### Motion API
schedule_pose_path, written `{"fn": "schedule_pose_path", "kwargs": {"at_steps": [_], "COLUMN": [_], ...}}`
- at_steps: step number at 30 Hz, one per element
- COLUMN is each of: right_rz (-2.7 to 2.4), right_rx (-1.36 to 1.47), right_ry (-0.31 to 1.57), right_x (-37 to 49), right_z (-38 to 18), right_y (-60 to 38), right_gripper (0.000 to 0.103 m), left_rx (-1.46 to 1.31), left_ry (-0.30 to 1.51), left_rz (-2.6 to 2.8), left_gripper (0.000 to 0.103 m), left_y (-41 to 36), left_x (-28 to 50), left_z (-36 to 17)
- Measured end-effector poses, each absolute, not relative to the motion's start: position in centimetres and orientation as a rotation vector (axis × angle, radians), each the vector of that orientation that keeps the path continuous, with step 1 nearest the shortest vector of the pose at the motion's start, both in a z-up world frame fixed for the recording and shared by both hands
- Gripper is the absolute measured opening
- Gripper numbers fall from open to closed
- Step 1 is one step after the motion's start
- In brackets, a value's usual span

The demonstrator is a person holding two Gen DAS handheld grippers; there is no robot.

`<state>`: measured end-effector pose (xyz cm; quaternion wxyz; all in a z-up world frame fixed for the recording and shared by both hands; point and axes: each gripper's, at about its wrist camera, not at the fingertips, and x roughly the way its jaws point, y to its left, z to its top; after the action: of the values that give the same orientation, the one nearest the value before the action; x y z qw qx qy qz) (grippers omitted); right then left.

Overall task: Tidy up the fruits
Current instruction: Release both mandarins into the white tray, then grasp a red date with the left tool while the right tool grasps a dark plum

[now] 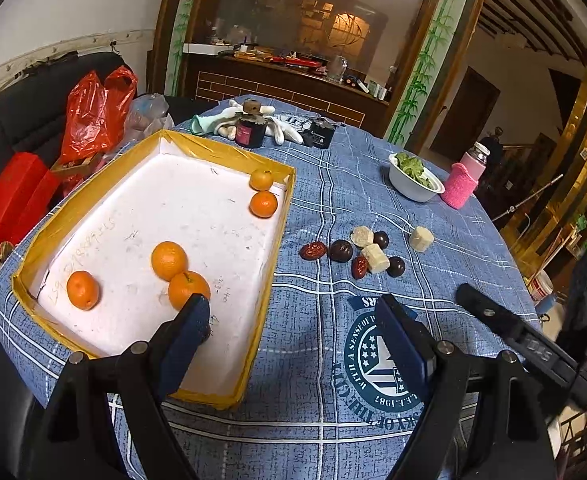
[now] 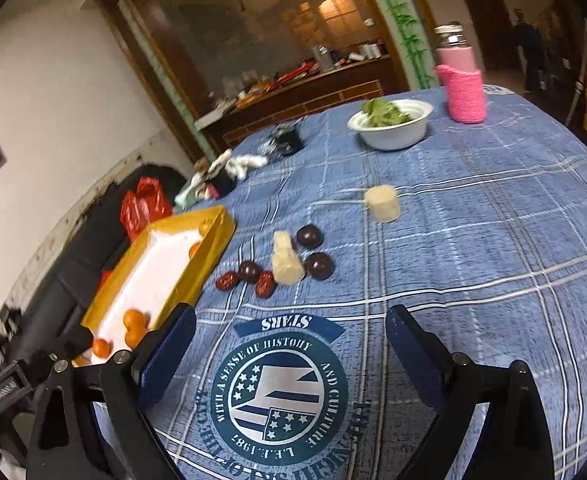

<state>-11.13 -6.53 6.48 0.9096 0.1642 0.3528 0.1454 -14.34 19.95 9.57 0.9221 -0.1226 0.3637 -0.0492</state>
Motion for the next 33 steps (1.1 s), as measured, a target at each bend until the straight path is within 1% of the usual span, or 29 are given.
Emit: {"fn": "schedule_pose_path", "kwargs": {"at_steps": [1, 3, 4, 5, 6, 7, 8, 10, 12, 18, 20, 22, 24, 25, 33], "right_rz": [0.305, 0.318, 0.320, 0.313, 0.304, 0.299, 0.301, 0.311, 0.319, 0.337, 0.363, 0.383, 0.419, 0.447, 0.451], "right_rx": [0.324, 0.277, 0.257, 0.227, 0.206, 0.181, 0.162, 0.122, 0.079, 0.021, 0.048, 0.076, 0.117, 0.139, 0.176], "right_ry": [0.739, 0.778, 0.789, 0.801, 0.810, 0.825, 0.838, 0.872, 0.898, 0.914, 0.918, 0.917, 0.917, 0.920, 0.932], "right_x": [-10.6, -9.0, -8.4, -7.5, -6.9, -6.0, -5.3, -3.8, -2.5, 0.3, 0.8, 1.0, 1.0, 1.1, 0.6], "right_z": [6.3, 5.6, 5.4, 5.1, 5.0, 4.7, 4.4, 3.6, 2.8, 1.2, 1.1, 1.1, 1.0, 0.9, 1.1], "right_y": [-6.3, -5.9, -5.9, -5.9, -6.0, -6.0, -6.0, -5.7, -5.2, -4.3, -4.5, -4.8, -5.2, -5.3, -6.2], "right_gripper": [0.092, 0.083, 0.077, 0.074, 0.069, 0.065, 0.064, 0.062, 0.061, 0.059, 0.056, 0.050, 0.032, 0.028, 0.027], "left_rx": [-0.253, -0.254, -0.254, -0.255, -0.254, -0.249, -0.246, -0.243, -0.233, -0.190, -0.174, -0.159, -0.143, -0.134, -0.072], "left_ry": [0.753, 0.762, 0.768, 0.772, 0.774, 0.779, 0.784, 0.803, 0.823, 0.854, 0.863, 0.869, 0.876, 0.883, 0.921], "left_rz": [-0.108, -0.118, -0.122, -0.126, -0.130, -0.139, -0.148, -0.164, -0.175, -0.180, -0.186, -0.194, -0.197, -0.201, -0.238], "left_gripper": [0.084, 0.084, 0.084, 0.083, 0.080, 0.072, 0.067, 0.049, 0.046, 0.045, 0.045, 0.045, 0.045, 0.045, 0.045], "left_y": [19.9, 19.8, 19.8, 19.7, 19.7, 19.7, 19.5, 19.3, 18.8, 17.3, 16.5, 15.5, 14.6, 14.0, 10.4], "left_x": [-14.1, -13.8, -13.6, -13.4, -13.2, -12.9, -12.7, -12.2, -11.7, -10.0, -9.3, -8.5, -7.7, -7.2, -3.3], "left_z": [9.4, 9.0, 8.7, 8.5, 8.3, 8.1, 7.9, 7.4, 6.9, 6.2, 6.0, 5.8, 5.5, 5.3, 3.4]}}
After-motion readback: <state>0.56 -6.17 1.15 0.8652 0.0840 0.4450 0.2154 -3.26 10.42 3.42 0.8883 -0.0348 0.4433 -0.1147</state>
